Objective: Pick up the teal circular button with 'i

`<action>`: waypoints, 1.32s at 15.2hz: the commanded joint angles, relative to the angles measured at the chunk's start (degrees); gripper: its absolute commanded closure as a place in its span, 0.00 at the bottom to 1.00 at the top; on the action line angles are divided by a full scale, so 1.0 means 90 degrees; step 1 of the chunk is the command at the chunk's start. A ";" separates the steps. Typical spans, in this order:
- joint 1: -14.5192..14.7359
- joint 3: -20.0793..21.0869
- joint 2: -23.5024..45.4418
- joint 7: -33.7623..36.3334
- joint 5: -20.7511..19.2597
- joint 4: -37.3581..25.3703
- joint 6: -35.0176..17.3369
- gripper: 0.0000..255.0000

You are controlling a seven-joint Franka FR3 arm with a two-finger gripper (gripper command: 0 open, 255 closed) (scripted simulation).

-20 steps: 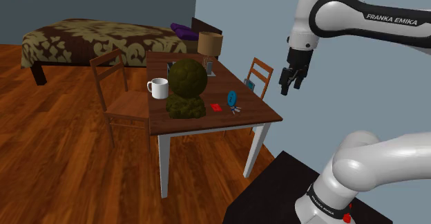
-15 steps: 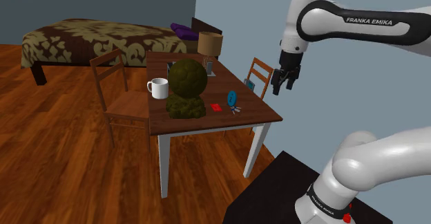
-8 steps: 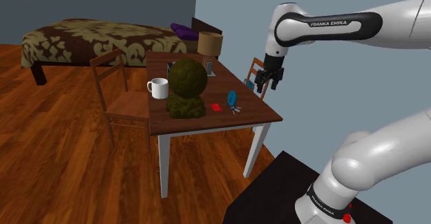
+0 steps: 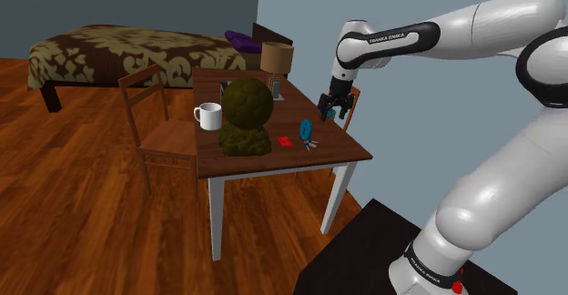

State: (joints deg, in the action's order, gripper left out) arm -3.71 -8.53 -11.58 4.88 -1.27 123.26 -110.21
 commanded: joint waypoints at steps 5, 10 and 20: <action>-0.0124 -0.0227 0.1434 -0.0159 0.0462 -0.1038 -0.0497 0.00; -0.0313 -0.0322 0.2639 -0.0299 0.0934 -0.2117 -0.0672 0.00; -0.0556 -0.0305 0.3829 -0.0430 0.1383 -0.2991 -0.1016 0.00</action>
State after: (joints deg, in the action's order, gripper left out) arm -8.71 -11.34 22.48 1.11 11.03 96.05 -118.63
